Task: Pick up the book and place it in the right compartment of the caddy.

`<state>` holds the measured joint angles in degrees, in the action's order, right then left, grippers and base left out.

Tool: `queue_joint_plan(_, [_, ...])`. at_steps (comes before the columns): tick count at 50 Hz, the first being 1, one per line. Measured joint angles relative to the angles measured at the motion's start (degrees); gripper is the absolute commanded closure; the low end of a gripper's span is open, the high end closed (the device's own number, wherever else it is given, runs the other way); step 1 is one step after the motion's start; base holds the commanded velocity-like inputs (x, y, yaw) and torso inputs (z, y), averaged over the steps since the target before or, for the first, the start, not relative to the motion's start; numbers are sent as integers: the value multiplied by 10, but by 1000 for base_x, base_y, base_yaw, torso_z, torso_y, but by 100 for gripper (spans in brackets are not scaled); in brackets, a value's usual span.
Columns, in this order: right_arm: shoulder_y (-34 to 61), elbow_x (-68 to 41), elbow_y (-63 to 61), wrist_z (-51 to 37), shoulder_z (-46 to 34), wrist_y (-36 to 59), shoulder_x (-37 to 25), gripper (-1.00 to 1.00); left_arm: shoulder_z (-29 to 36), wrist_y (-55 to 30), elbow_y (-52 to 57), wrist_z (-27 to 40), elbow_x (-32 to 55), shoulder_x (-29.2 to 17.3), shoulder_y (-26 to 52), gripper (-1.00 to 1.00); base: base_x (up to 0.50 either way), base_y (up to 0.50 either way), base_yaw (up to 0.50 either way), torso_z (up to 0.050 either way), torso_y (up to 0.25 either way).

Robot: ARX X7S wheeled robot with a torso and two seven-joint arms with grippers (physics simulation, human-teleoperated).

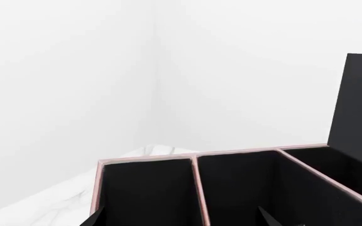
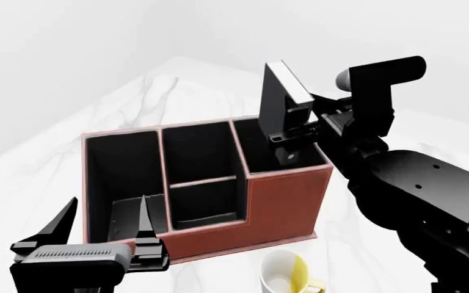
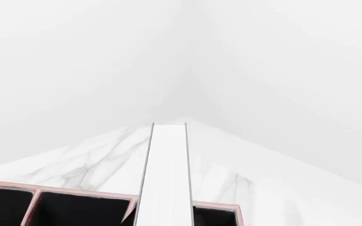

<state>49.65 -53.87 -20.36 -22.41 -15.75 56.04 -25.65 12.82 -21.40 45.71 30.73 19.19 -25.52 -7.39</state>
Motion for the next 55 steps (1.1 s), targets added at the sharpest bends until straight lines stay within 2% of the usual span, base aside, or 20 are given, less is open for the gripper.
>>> queue_joint_plan(55, [7,59,94,38,-50,-65,22,100,4,6,-4,6,5,-6,1,-100,0,0,0,0,1])
